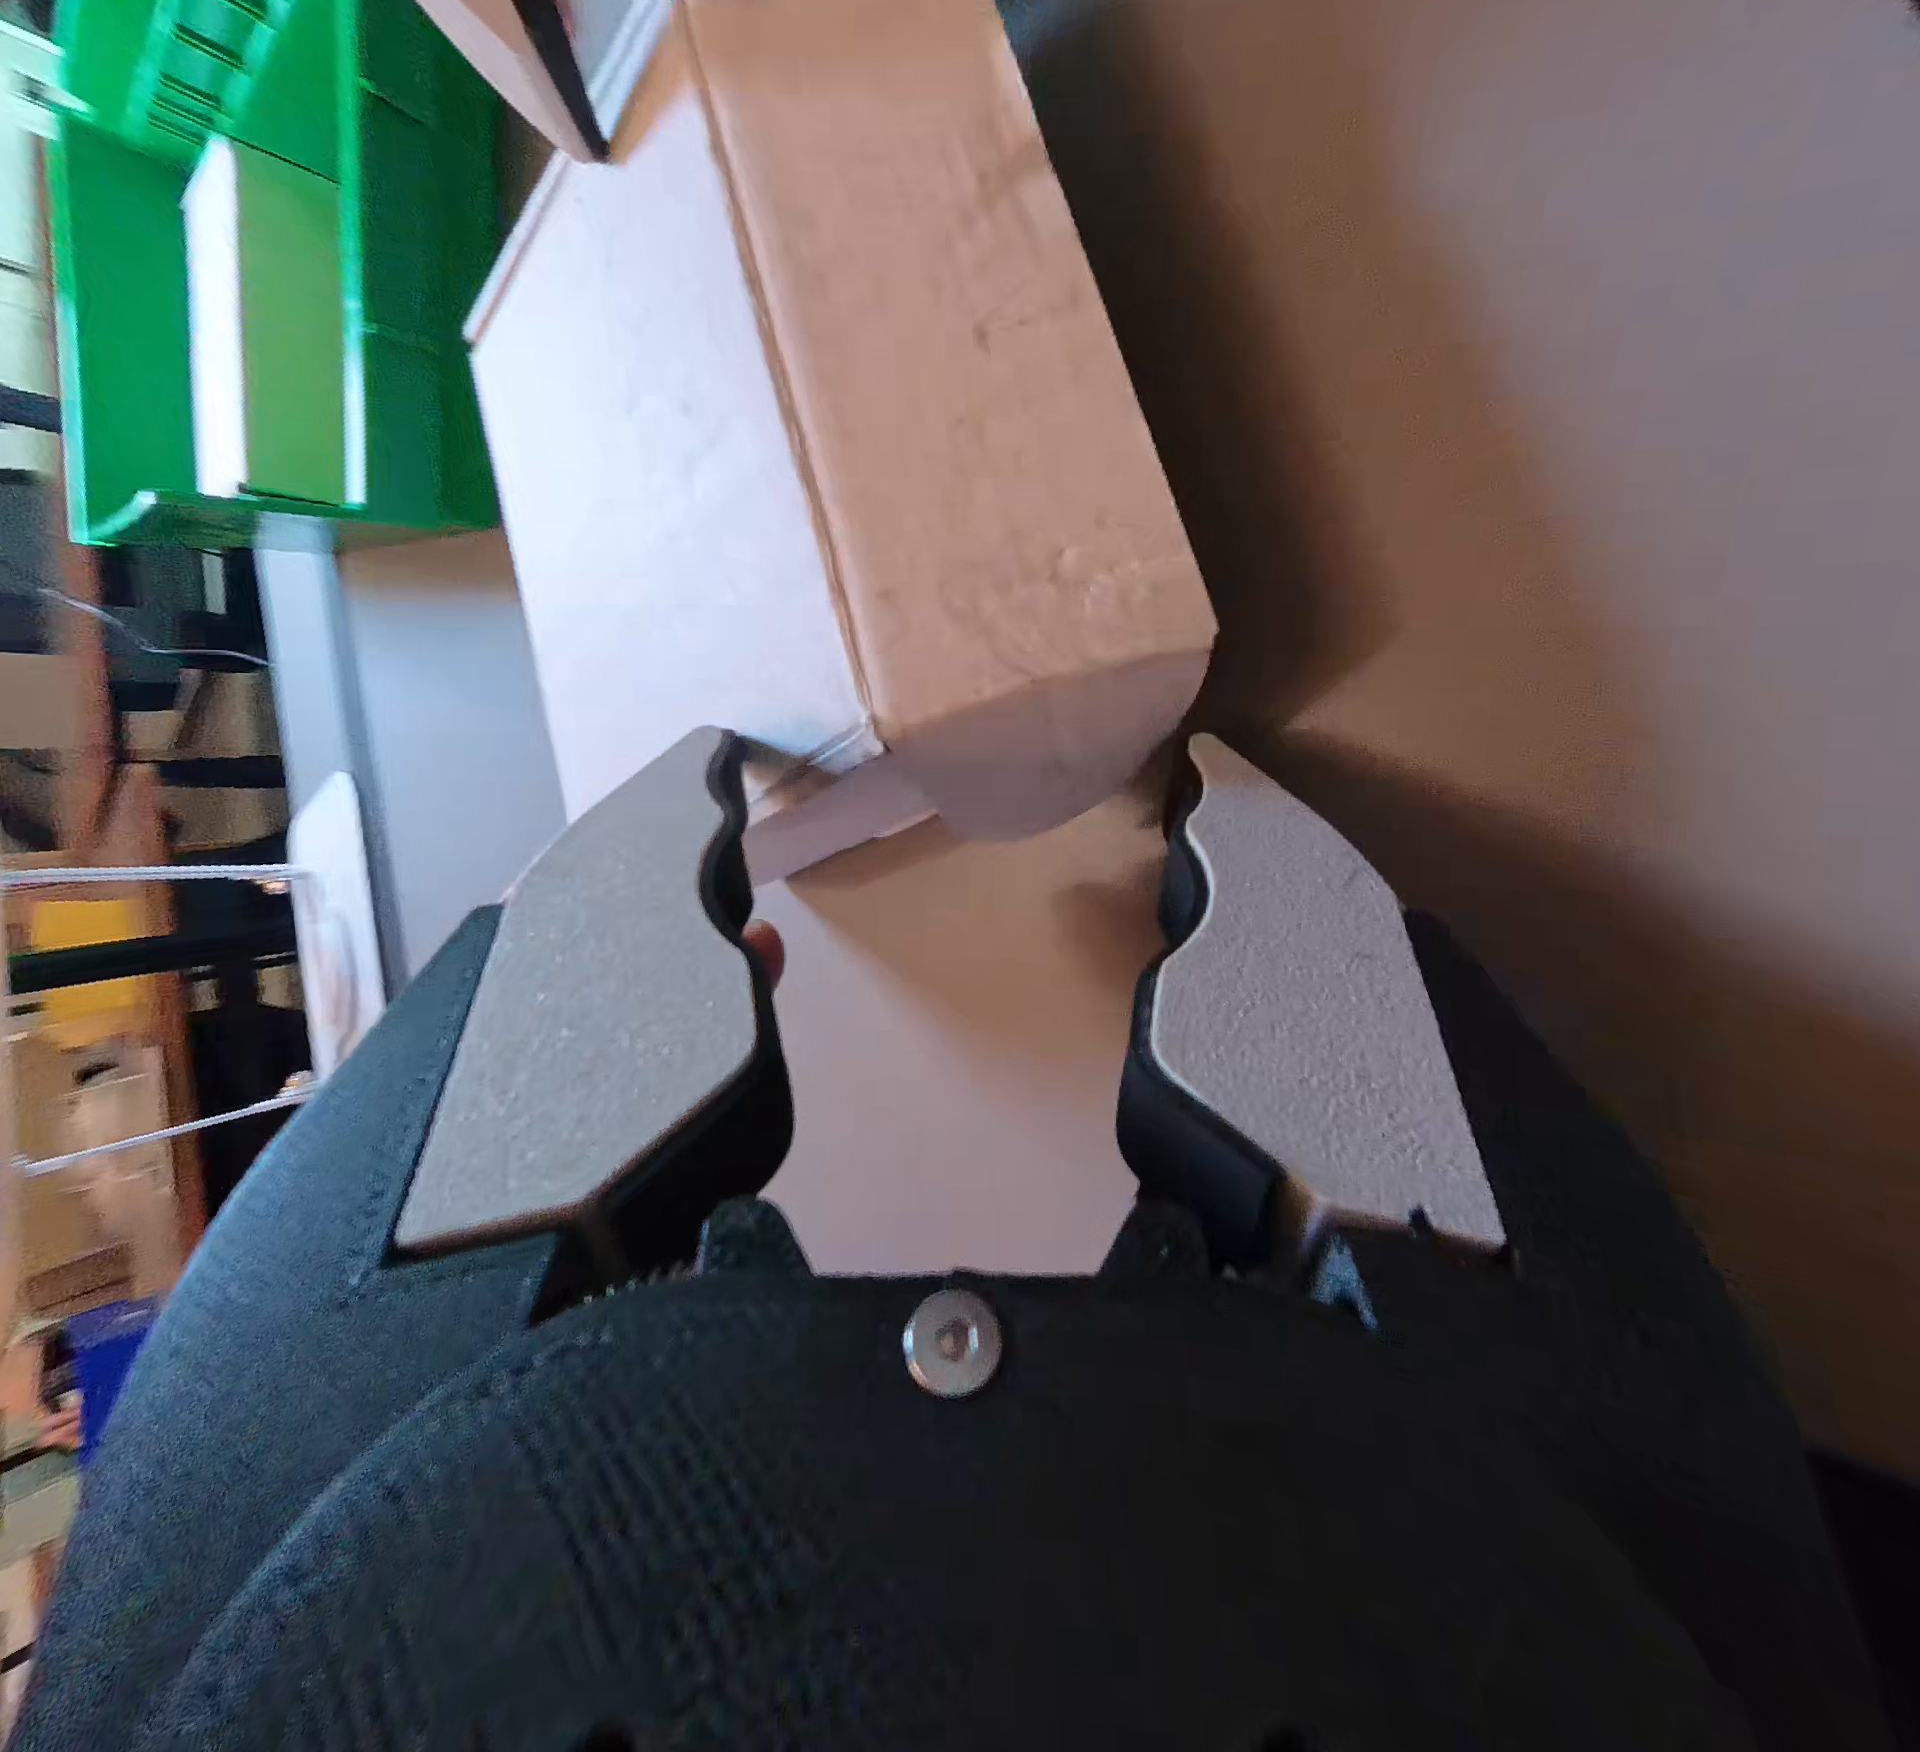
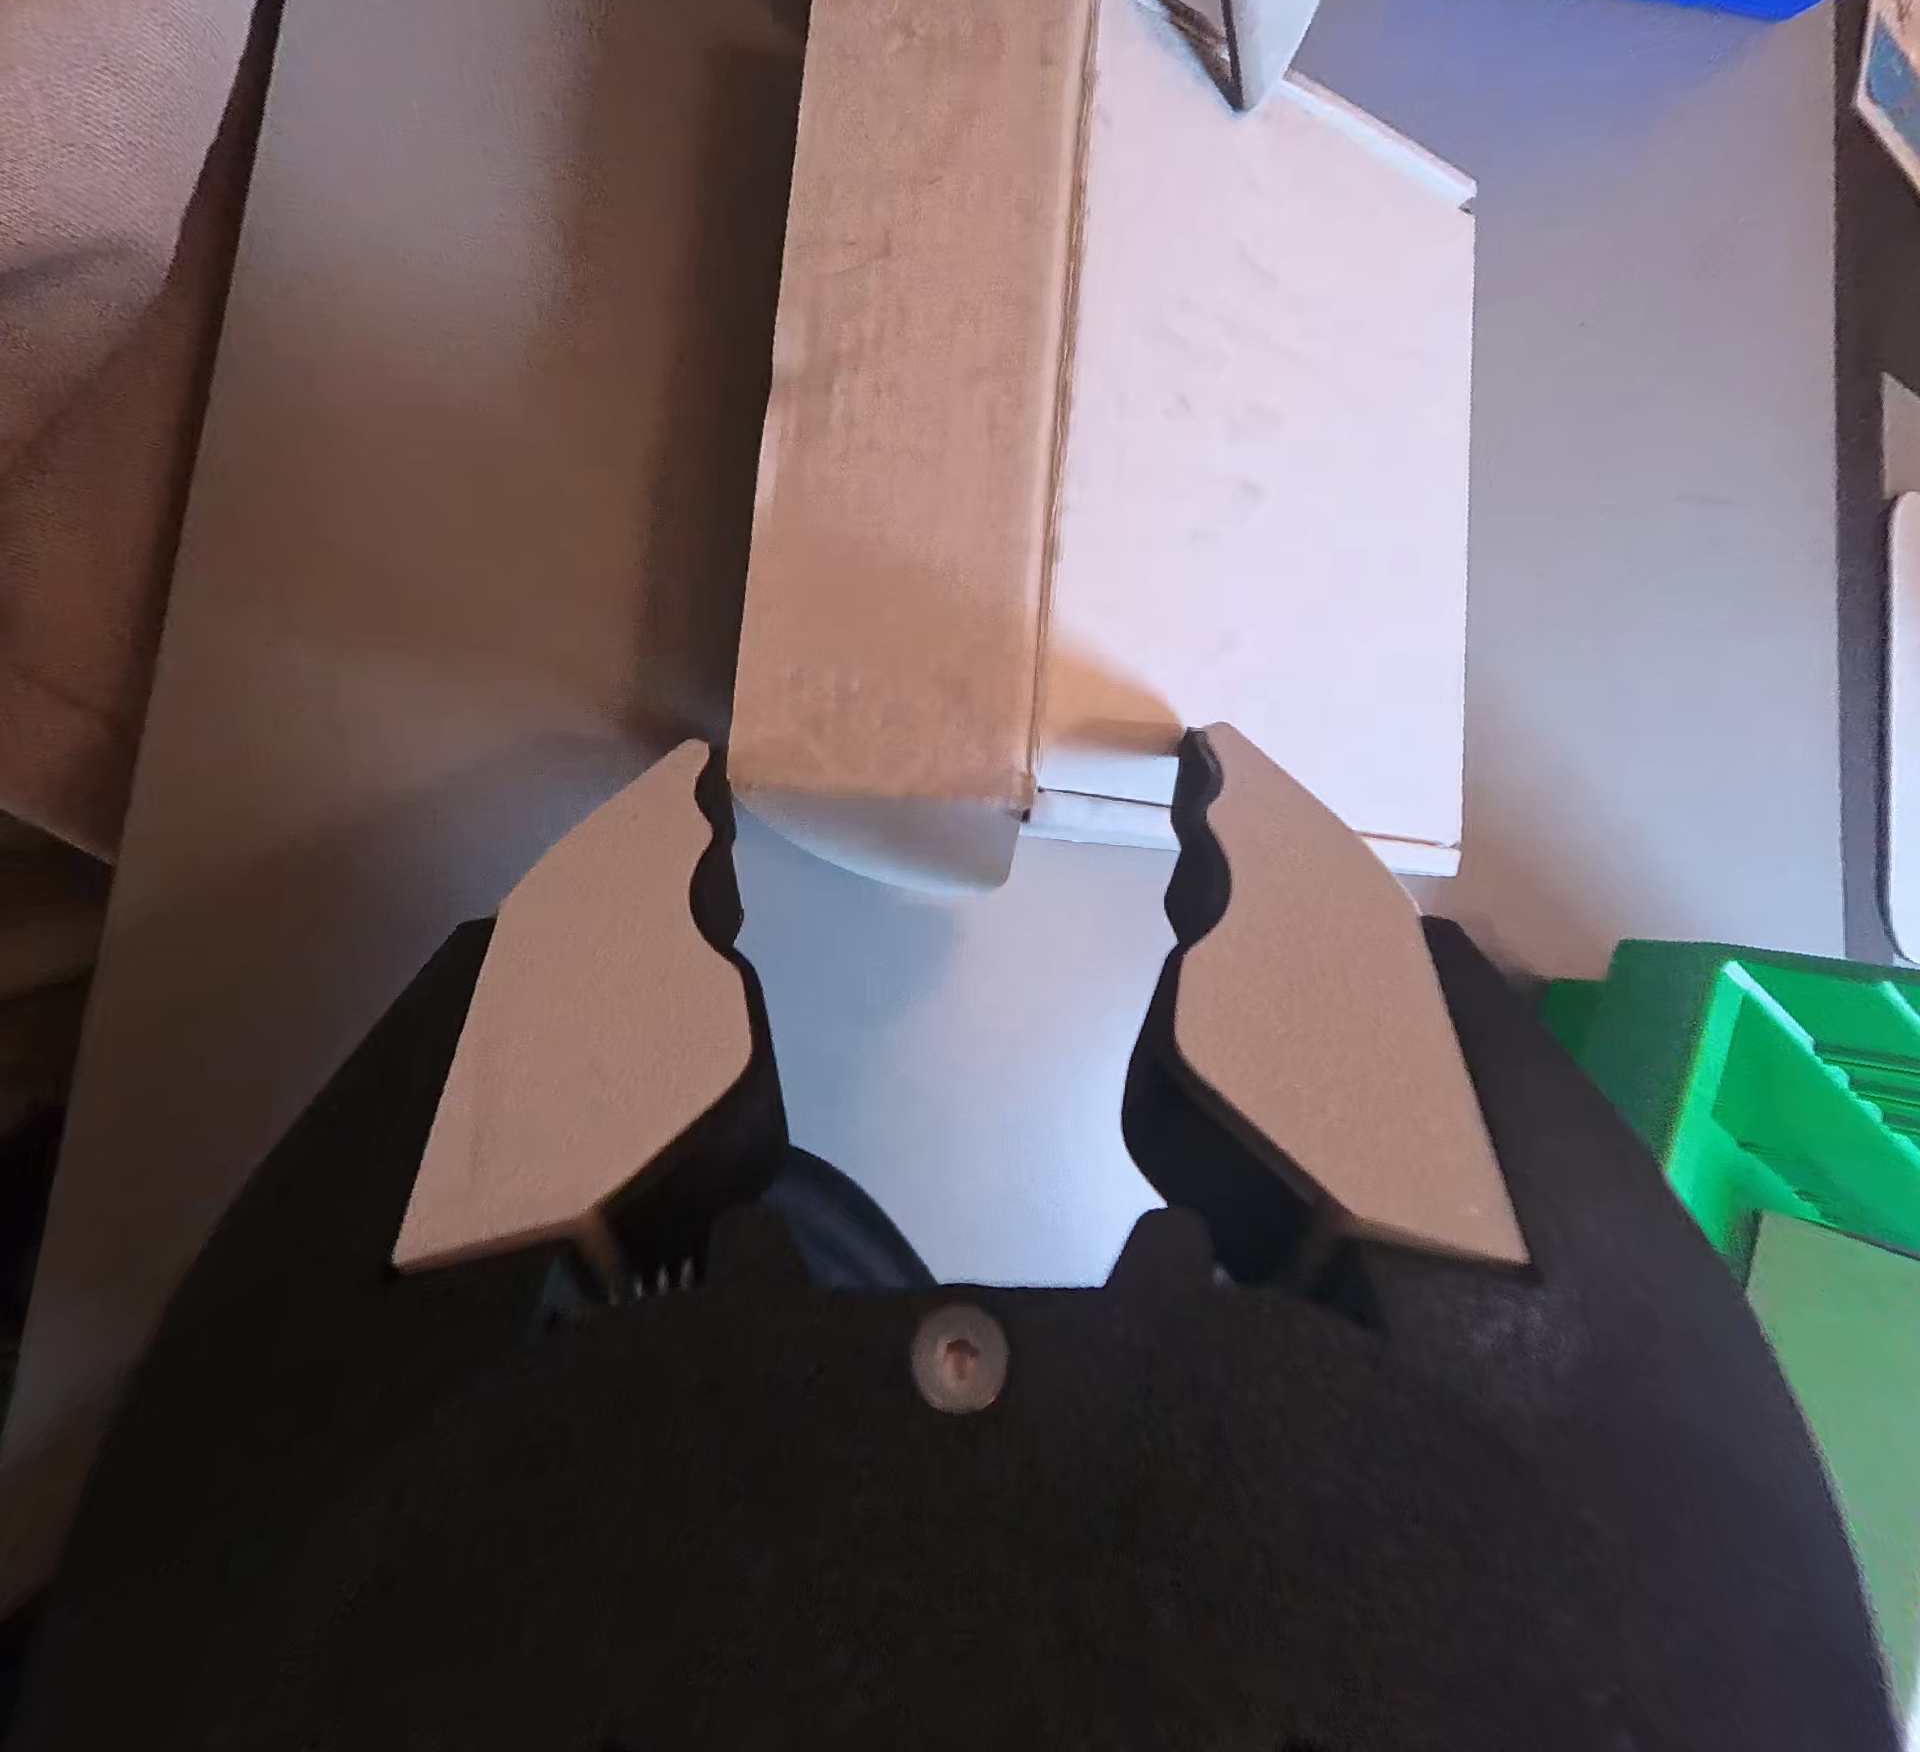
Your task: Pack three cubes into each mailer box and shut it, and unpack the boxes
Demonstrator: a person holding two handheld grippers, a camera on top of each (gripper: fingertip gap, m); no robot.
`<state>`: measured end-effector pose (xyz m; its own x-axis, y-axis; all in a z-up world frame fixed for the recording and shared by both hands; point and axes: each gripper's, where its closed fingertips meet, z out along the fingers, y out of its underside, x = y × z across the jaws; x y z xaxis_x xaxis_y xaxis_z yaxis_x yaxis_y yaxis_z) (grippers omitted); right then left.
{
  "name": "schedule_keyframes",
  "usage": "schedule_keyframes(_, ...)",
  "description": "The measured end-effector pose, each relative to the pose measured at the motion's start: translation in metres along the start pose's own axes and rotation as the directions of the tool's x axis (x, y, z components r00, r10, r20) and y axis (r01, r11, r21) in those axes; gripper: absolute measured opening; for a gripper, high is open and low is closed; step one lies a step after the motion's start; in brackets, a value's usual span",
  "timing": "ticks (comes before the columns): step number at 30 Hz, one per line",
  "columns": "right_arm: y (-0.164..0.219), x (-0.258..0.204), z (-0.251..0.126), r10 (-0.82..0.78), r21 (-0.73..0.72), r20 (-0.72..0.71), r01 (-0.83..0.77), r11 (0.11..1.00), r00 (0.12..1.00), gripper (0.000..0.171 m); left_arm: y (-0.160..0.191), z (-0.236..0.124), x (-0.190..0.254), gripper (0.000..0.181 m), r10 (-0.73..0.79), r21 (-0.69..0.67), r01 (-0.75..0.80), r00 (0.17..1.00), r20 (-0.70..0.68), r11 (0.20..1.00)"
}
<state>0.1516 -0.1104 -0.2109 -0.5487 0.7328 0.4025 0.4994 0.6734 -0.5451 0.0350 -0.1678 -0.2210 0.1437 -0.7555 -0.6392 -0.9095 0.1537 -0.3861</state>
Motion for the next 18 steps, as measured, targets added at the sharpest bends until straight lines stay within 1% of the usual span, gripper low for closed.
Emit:
schedule_keyframes(1, 0.0, 0.0, 0.0, 0.002, 0.004, 0.0, -0.002, 1.0, 1.0, 0.082, 0.0, 0.001, -0.002, 0.075, 0.008, 0.014, -0.008, 1.0, 0.026, 1.0)
schedule_keyframes(5, 0.0, 0.0, -0.003, 0.002, 0.016, 0.012, -0.003, 1.0, 1.0, 0.081, 0.0, 0.0, -0.001, 0.076, -0.005, 0.051, 0.004, 1.0, 0.023, 0.999)
schedule_keyframes(7, 0.006, 0.001, -0.006, -0.03, -0.015, 0.017, 0.03, 0.999, 0.999, 0.081, 0.004, -0.002, -0.004, 0.075, 0.01, 0.037, -0.011, 1.0, 0.023, 0.999)
schedule_keyframes(8, 0.009, 0.003, -0.008, -0.051, -0.032, 0.014, 0.052, 0.998, 0.999, 0.081, 0.011, -0.004, -0.006, 0.078, 0.023, 0.011, -0.023, 0.999, 0.029, 1.0)
schedule_keyframes(10, 0.018, 0.011, -0.013, -0.117, -0.074, -0.016, 0.116, 0.99, 0.993, 0.08, 0.025, -0.007, -0.016, 0.08, 0.065, -0.038, -0.062, 0.996, 0.069, 0.997)
schedule_keyframes(12, 0.029, 0.024, -0.014, -0.25, -0.153, -0.07, 0.237, 0.959, 0.966, 0.078, 0.036, -0.006, -0.027, 0.081, 0.114, -0.072, -0.107, 0.987, 0.11, 0.992)
schedule_keyframes(13, 0.031, 0.028, -0.011, -0.304, -0.171, -0.084, 0.287, 0.943, 0.949, 0.078, 0.035, -0.004, -0.029, 0.082, 0.129, -0.065, -0.122, 0.984, 0.122, 0.99)
schedule_keyframes(15, 0.028, 0.028, 0.0, -0.372, -0.176, -0.085, 0.353, 0.919, 0.924, 0.079, 0.024, 0.003, -0.03, 0.08, 0.17, -0.024, -0.168, 0.974, 0.151, 0.986)
schedule_keyframes(17, 0.015, 0.025, 0.011, -0.388, -0.132, -0.081, 0.376, 0.917, 0.918, 0.077, 0.014, 0.011, -0.028, 0.072, 0.201, -0.005, -0.202, 0.969, 0.144, 0.979)
schedule_keyframes(18, 0.011, 0.024, 0.012, -0.367, -0.116, -0.061, 0.358, 0.926, 0.928, 0.078, 0.011, 0.012, -0.024, 0.066, 0.195, 0.006, -0.197, 0.975, 0.106, 0.98)
